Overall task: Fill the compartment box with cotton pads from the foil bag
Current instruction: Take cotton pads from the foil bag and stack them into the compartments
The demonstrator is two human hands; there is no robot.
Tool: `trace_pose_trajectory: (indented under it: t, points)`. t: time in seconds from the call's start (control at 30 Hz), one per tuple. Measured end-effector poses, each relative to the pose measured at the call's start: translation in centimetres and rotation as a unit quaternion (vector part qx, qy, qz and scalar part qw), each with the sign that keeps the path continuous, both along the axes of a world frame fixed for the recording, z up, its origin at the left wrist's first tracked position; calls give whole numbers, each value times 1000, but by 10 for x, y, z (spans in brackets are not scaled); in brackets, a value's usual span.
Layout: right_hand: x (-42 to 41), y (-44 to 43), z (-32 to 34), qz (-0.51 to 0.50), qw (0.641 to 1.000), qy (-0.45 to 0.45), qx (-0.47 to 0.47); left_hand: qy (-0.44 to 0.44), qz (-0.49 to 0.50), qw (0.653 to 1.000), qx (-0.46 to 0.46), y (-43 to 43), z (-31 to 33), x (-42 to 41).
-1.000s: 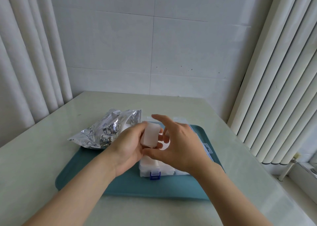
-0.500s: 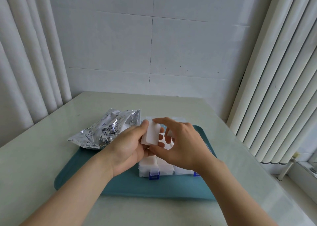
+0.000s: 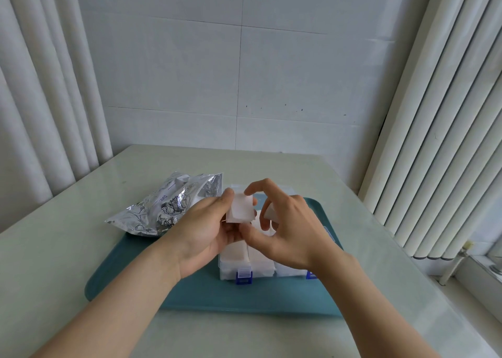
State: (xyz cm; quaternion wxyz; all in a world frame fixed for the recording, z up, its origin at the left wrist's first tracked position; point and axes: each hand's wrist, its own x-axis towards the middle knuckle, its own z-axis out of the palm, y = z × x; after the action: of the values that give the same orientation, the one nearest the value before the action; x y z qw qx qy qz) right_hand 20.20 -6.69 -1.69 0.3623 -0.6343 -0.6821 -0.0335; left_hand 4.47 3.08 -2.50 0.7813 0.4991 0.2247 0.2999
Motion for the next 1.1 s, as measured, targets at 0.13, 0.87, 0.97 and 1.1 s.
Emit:
trace_pose_trajectory:
  t: [0.13,0.87,0.97,1.1]
  points:
    - [1,-2,1,38,998,55,-2,-3,-2,1000,-7,-2,2,0]
    - [-9,1,13,70,911,405,12,-4,49,999,-22,-4,4,5]
    - [-14,1,15,71,909,411,11,-5,26,1000,-9,-7,5,5]
    - [-20,-2,18,45,901,429,34,-12,8,1000,-1,-7,5,4]
